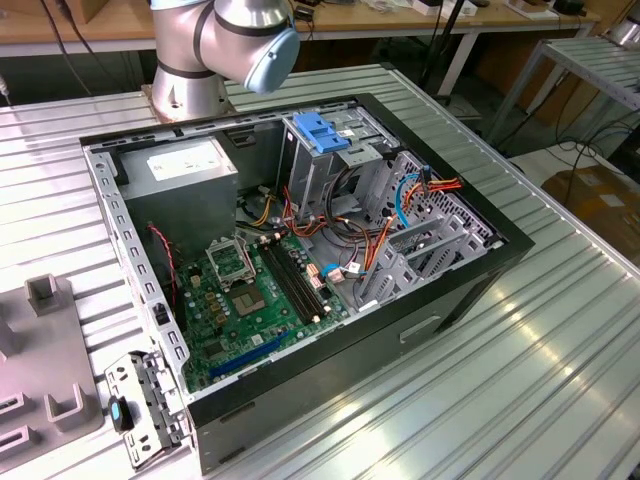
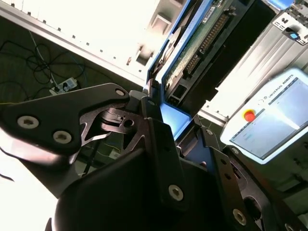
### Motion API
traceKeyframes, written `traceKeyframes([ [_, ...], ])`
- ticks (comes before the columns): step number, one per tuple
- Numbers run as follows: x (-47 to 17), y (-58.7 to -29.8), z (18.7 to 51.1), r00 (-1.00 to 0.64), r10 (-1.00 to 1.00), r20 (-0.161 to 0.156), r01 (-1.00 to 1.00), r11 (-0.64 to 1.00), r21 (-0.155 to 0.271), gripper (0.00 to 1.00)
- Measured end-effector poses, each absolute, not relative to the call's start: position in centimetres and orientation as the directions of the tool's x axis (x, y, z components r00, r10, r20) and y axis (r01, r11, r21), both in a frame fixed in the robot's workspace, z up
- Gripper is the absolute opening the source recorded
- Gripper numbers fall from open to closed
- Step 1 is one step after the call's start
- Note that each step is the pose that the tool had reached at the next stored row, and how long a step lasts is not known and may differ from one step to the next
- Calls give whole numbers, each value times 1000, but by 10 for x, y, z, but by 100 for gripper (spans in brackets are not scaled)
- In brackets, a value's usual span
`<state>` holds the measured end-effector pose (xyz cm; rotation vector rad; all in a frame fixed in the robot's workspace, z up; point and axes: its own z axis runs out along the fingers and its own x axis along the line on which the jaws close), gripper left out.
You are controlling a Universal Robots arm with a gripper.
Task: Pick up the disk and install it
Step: 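Pick up the disk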
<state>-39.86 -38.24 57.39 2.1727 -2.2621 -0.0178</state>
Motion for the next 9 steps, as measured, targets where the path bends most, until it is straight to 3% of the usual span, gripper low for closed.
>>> traceKeyframes([
  [9, -388, -384, 558, -40, -999, -3, -999, 40, 10, 37],
])
